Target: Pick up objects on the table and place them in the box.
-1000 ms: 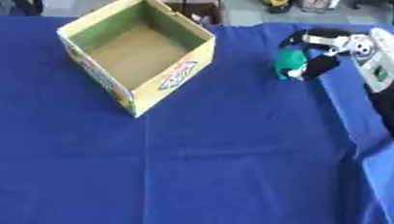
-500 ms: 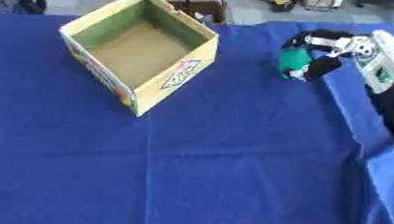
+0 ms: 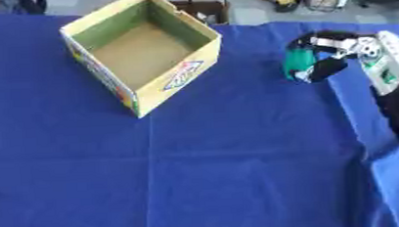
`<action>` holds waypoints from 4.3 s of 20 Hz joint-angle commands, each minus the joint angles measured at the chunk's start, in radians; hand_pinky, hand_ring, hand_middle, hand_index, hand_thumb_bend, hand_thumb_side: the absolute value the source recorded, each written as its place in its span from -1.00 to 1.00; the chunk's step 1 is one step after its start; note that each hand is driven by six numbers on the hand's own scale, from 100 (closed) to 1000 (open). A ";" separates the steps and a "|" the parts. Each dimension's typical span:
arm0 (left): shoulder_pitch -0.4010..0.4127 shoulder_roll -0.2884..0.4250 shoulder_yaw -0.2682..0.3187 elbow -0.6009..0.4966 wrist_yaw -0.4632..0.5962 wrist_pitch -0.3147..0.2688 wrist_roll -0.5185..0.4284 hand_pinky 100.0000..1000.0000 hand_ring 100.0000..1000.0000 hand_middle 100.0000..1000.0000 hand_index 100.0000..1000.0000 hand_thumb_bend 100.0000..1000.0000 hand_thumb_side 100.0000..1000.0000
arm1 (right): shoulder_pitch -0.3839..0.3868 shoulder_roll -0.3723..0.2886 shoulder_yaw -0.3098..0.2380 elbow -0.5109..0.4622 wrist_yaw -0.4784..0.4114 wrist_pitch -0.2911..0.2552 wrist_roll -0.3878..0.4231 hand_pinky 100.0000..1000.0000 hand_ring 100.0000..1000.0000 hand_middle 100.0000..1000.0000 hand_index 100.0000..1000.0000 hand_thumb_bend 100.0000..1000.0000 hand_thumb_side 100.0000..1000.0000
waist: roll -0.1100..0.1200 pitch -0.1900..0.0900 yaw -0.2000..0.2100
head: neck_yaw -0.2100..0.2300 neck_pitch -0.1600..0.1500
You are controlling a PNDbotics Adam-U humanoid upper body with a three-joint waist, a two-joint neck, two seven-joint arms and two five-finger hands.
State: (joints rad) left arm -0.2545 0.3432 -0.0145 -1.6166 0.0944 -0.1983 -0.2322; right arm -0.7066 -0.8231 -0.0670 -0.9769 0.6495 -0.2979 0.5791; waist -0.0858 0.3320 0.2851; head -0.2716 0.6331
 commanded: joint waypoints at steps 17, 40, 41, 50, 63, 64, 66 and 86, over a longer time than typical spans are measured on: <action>-0.003 0.016 0.004 -0.020 -0.007 -0.004 -0.007 0.16 -0.01 0.00 0.26 -0.46 1.00 | 0.012 -0.048 -0.012 -0.003 0.004 0.019 0.013 0.53 0.77 0.85 0.88 -1.00 -1.00 | 0.004 -0.010 -0.007 | -0.002 0.010; -0.003 0.014 0.006 -0.016 -0.005 -0.001 -0.011 0.17 -0.01 0.00 0.26 -0.44 1.00 | 0.017 -0.043 -0.010 -0.018 -0.046 0.046 -0.044 -0.69 -0.32 0.73 0.83 -1.00 -1.00 | -0.002 -0.022 -0.041 | -0.001 0.009; -0.003 0.014 0.006 -0.015 -0.005 0.000 -0.011 0.17 -0.01 0.00 0.26 -0.43 1.00 | 0.017 -0.042 -0.009 -0.020 -0.048 0.044 -0.044 -0.69 -0.32 0.73 0.83 -1.00 -1.00 | -0.004 -0.025 -0.044 | -0.001 0.009; -0.001 0.015 0.006 -0.006 -0.003 0.009 -0.016 0.17 -0.01 0.00 0.26 -0.40 1.00 | -0.005 -0.033 0.007 -0.072 -0.059 0.017 -0.040 -0.64 -0.29 0.73 0.82 -1.00 -1.00 | -0.030 -0.060 -0.060 | 0.001 0.006; 0.009 0.018 0.001 0.003 0.001 0.018 -0.023 0.17 -0.01 0.00 0.25 -0.37 1.00 | -0.103 0.009 0.051 -0.181 -0.065 -0.017 -0.009 -0.59 -0.30 0.74 0.80 -1.00 -1.00 | -0.059 -0.112 -0.045 | -0.024 -0.019; 0.009 0.018 0.000 0.004 0.001 0.018 -0.024 0.17 -0.01 0.00 0.25 -0.37 1.00 | -0.115 0.015 0.056 -0.185 -0.066 -0.020 -0.007 -0.59 -0.30 0.74 0.80 -1.00 -1.00 | -0.060 -0.115 -0.041 | -0.028 -0.024; 0.011 0.017 -0.001 0.006 0.001 0.018 -0.026 0.17 -0.01 0.00 0.25 -0.37 1.00 | -0.135 0.028 0.068 -0.195 -0.065 -0.027 -0.003 -0.59 -0.30 0.74 0.80 -1.00 -1.00 | -0.062 -0.119 -0.032 | -0.033 -0.033; -0.023 -0.022 -0.038 -0.005 0.016 0.013 -0.065 0.18 -0.01 -0.01 0.25 -0.40 1.00 | -0.257 0.134 0.103 -0.143 -0.034 -0.052 -0.036 -0.46 -0.26 0.74 0.81 -1.00 -0.89 | -0.044 -0.090 0.164 | -0.068 -0.074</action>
State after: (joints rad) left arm -0.2661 0.3150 -0.0513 -1.5994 0.1055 -0.1833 -0.2922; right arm -0.9384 -0.6692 0.0441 -1.1186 0.6058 -0.3507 0.5524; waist -0.1435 0.2586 0.4516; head -0.3342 0.5715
